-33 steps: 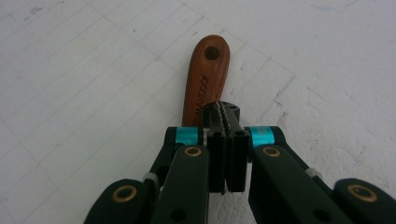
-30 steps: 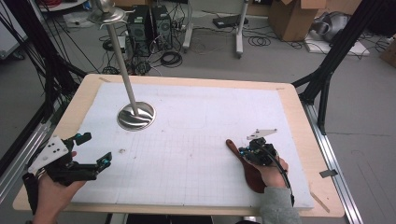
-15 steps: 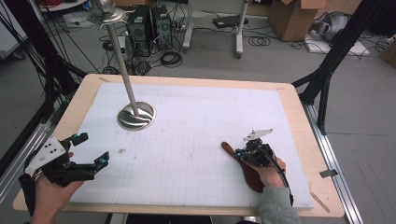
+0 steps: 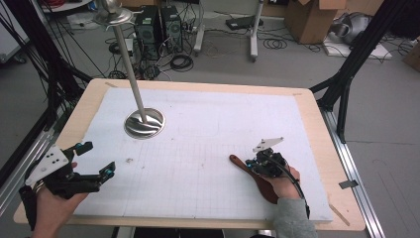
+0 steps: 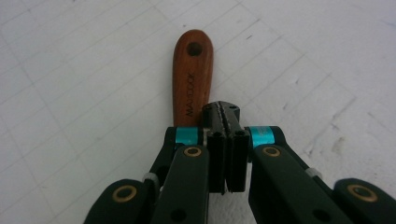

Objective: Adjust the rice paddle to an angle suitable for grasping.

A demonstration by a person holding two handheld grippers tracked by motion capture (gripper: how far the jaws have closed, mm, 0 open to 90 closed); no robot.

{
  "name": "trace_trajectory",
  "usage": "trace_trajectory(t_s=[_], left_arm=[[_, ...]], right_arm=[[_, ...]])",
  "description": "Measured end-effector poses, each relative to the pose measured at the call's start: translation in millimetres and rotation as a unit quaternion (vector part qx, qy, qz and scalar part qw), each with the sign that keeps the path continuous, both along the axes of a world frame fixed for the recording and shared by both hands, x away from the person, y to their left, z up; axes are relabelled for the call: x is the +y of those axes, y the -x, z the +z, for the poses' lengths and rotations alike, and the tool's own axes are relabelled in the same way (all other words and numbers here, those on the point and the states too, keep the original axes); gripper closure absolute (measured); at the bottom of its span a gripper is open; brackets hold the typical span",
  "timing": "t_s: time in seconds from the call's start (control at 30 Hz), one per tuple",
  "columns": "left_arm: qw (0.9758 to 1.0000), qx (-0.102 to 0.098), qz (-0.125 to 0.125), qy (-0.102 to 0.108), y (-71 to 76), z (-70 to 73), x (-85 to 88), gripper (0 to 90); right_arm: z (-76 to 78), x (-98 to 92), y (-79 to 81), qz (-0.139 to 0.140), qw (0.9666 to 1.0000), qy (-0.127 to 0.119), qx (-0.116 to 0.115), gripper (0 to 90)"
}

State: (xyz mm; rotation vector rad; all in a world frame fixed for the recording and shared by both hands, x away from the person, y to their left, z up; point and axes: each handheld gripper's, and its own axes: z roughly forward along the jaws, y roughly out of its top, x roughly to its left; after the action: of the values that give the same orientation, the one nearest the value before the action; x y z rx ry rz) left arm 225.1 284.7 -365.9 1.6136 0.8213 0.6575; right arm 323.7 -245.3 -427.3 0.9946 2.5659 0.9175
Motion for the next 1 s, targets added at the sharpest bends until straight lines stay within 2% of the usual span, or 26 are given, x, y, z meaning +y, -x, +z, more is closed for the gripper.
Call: trace_trajectory(t_s=[0.1, 0.13, 0.17, 0.2, 0.23, 0.27, 0.33, 0.37, 0.4, 0.5, 0.53, 0.57, 0.6, 0.63, 0.67, 0.7, 0.73, 0.83, 1.0], left_arm=[[1.0, -0.001, -0.002, -0.001, 0.1, 0.2, -0.2, 1.8], [1.0, -0.004, 0.0, -0.001, 0.4, 0.4, -0.5, 1.8], [1.0, -0.004, 0.0, -0.001, 0.4, 0.4, -0.5, 1.7], [1.0, -0.006, 0.001, 0.0, 0.4, 0.4, -0.4, 1.7], [1.0, -0.006, 0.001, 0.0, 0.4, 0.4, -0.4, 1.8], [1.0, -0.007, 0.002, 0.0, 1.0, 1.0, 0.1, 1.8], [1.0, -0.008, 0.003, 0.002, 1.5, 1.4, 0.3, 1.8], [0.9999, -0.009, 0.004, 0.003, 1.8, 1.8, 0.5, 1.8], [0.9999, -0.01, 0.002, 0.002, 2.1, 2.2, 0.8, 1.8], [0.9999, -0.01, 0.002, 0.002, 2.2, 2.4, 0.8, 1.8], [1.0, -0.008, 0.002, 0.003, 1.8, 1.8, 0.6, 1.8], [1.0, -0.008, 0.002, 0.003, 1.8, 1.8, 0.6, 1.8], [1.0, -0.006, 0.0, 0.002, 1.0, 0.8, 0.0, 1.8], [1.0, -0.006, 0.0, 0.002, 1.0, 0.8, 0.0, 1.8], [1.0, -0.005, -0.001, 0.001, 0.6, 0.2, -0.8, 1.7], [1.0, -0.005, -0.001, 0.001, 0.6, 0.2, -0.8, 1.7], [1.0, -0.004, -0.002, 0.0, 0.7, 0.0, -1.6, 1.8], [1.0, -0.004, -0.003, -0.001, 1.1, 0.2, -2.0, 1.8], [1.0, -0.005, -0.004, -0.002, 1.8, 0.6, -3.0, 1.8]], right_arm=[[3.4, -2.7, 1.1, -0.004, 0.9999, -0.01, -0.008, 87.0], [7.5, -4.6, 3.8, 0.001, 0.9997, -0.015, -0.017, 80.2], [7.5, -4.6, 3.8, 0.001, 0.9997, -0.015, -0.017, 80.2], [10.4, -3.9, 5.8, 0.014, 0.9995, -0.013, -0.024, 72.1], [10.4, -3.9, 5.8, 0.014, 0.9995, -0.013, -0.024, 72.1], [13.0, -1.8, 7.7, 0.02, 0.9994, -0.014, -0.023, 63.3], [14.1, -1.1, 8.0, 0.026, 0.9993, -0.013, -0.023, 60.2], [16.4, 0.3, 9.1, 0.031, 0.9992, -0.012, -0.02, 54.9], [20.8, 2.4, 11.4, 0.035, 0.9991, -0.013, -0.021, 45.8], [25.4, 3.0, 13.8, 0.037, 0.9989, -0.019, -0.022, 41.5], [28.6, 2.2, 15.7, 0.034, 0.9989, -0.017, -0.029, 33.2], [28.6, 2.2, 15.7, 0.034, 0.9989, -0.017, -0.029, 33.2], [29.5, 0.9, 16.5, 0.034, 0.999, -0.015, -0.025, 27.0], [29.5, 0.9, 16.5, 0.034, 0.999, -0.015, -0.025, 27.0], [29.7, -0.5, 16.5, 0.033, 0.999, -0.014, -0.025, 20.9], [29.7, -0.5, 16.5, 0.033, 0.999, -0.014, -0.025, 20.9], [29.9, -2.6, 15.9, 0.036, 0.9989, -0.021, -0.021, 14.7], [30.7, -5.2, 16.1, 0.034, 0.9989, -0.024, -0.021, 14.5], [28.5, -5.5, 15.5, 0.031, 0.9993, -0.013, -0.018, 14.4]])
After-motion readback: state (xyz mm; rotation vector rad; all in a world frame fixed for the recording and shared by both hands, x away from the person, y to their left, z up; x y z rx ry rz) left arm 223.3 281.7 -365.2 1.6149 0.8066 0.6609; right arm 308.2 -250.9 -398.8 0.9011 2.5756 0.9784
